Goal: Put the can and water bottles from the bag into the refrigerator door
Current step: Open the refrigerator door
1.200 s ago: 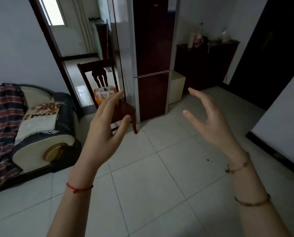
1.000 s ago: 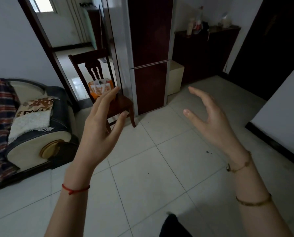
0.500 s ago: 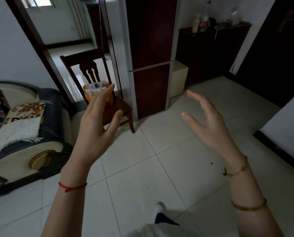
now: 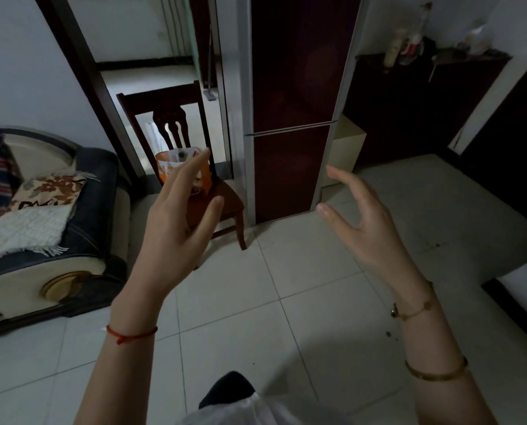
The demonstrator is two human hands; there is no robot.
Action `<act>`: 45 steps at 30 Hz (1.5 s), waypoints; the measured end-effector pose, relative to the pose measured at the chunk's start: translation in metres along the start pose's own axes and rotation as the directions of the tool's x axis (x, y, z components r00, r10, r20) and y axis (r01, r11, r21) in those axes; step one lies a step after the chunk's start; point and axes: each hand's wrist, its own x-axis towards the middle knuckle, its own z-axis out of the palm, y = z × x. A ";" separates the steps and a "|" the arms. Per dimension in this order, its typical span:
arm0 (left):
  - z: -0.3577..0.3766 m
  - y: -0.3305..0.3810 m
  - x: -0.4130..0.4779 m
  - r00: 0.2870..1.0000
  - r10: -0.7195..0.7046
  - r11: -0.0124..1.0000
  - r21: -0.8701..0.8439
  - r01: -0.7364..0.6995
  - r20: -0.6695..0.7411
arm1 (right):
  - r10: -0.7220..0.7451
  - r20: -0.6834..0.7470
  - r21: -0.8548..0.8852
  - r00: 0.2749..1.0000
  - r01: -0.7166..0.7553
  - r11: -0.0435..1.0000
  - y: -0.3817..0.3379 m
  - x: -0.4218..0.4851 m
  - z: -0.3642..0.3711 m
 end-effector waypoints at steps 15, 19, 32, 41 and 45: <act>0.057 -0.097 0.120 0.997 -0.081 0.997 -0.012 0.081 0.020 | 0.031 0.060 0.012 0.998 -0.032 0.999 0.071 0.153 0.042; 0.065 -0.130 0.170 0.996 -0.078 0.997 -0.013 0.078 0.031 | 0.024 0.053 0.019 0.998 -0.026 0.999 0.080 0.211 0.053; 0.081 -0.221 0.310 0.994 -0.093 0.996 0.018 0.093 0.056 | 0.016 0.001 0.042 1.000 -0.016 0.999 0.110 0.377 0.099; 0.105 -0.264 0.369 0.992 -0.090 0.996 0.031 0.087 0.087 | 0.038 0.028 0.021 0.999 -0.039 0.999 0.132 0.440 0.117; 0.121 -0.282 0.395 0.991 -0.092 0.996 0.032 0.089 0.097 | 0.021 0.043 0.004 0.999 -0.022 1.000 0.146 0.475 0.124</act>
